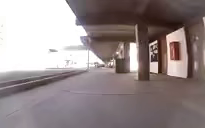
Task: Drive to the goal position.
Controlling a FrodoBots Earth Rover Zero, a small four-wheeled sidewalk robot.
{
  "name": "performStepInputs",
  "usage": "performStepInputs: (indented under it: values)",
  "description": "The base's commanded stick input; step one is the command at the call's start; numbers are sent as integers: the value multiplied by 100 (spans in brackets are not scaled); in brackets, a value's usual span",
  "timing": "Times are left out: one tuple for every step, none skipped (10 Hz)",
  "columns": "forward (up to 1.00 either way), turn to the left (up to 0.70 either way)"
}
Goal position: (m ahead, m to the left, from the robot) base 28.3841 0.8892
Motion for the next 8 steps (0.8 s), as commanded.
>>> performStepInputs:
  values:
    - [100,1]
    - [100,1]
    - [100,1]
    - [100,1]
    - [100,1]
    - [100,1]
    - [100,1]
    - [100,1]
